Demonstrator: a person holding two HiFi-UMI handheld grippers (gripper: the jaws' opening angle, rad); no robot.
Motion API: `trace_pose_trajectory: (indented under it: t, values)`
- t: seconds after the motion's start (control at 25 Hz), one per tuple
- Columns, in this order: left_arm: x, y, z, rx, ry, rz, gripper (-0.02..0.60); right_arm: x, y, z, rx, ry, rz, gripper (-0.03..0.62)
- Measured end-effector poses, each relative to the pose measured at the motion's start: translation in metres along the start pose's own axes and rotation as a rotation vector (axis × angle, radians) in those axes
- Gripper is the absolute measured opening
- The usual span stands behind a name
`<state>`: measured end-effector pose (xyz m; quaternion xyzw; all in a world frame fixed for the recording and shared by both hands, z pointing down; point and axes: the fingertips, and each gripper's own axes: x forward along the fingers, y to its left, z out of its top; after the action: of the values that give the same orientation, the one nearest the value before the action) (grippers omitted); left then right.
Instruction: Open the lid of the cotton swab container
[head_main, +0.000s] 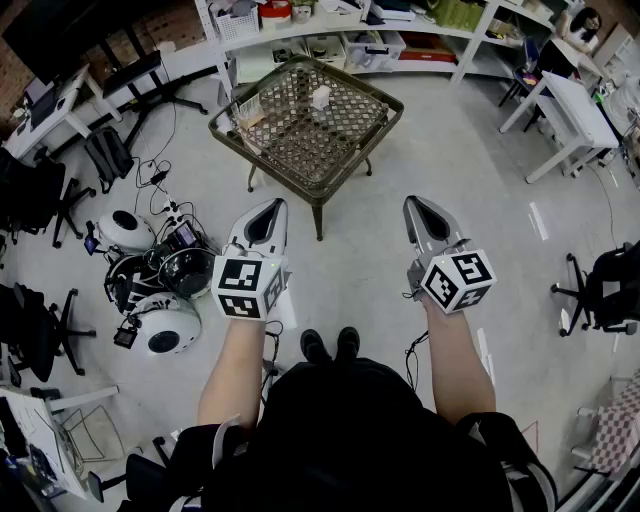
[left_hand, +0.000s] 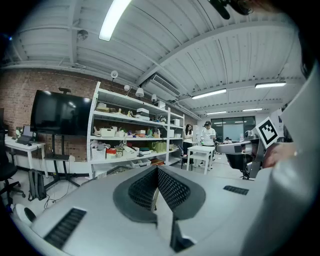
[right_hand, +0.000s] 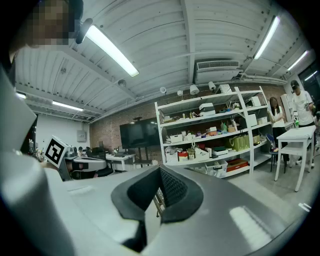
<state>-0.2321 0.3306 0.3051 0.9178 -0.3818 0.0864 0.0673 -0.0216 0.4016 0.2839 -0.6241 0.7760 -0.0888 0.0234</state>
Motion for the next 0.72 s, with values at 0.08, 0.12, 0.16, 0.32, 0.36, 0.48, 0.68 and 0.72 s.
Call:
trace_pose_trajectory:
  t: [0.08,0.12,0.16,0.32,0.36,0.48,0.68,0.72]
  values:
    - [-0.004,-0.002,0.000,-0.001,0.000,-0.001,-0.002,-0.003,0.003,0.000,0.001,0.000,0.003,0.008]
    - [-0.006,-0.002,0.000,-0.001,0.000,0.000,-0.002,-0.004,0.005,-0.001,0.002,0.001,0.005,0.008]
    - [-0.007,-0.002,-0.001,-0.001,0.001,0.000,-0.002,-0.005,0.006,-0.001,0.003,0.002,0.007,0.008]
    - [-0.014,-0.001,-0.005,0.003,0.004,0.002,-0.002,-0.005,0.014,-0.006,0.004,0.006,0.019,0.008]
    - [-0.015,0.000,-0.006,0.003,0.003,0.002,-0.002,-0.005,0.017,-0.007,0.006,0.007,0.022,0.008]
    - [-0.020,0.001,-0.007,0.000,0.002,-0.004,-0.002,-0.004,0.024,-0.007,0.029,0.002,0.026,0.008]
    - [-0.030,0.006,-0.006,-0.008,-0.013,-0.010,-0.002,-0.010,0.041,-0.004,0.036,-0.024,0.030,0.009]
    - [-0.032,0.008,-0.005,-0.010,-0.017,-0.012,-0.002,-0.011,0.043,-0.005,0.037,-0.025,0.032,0.009]
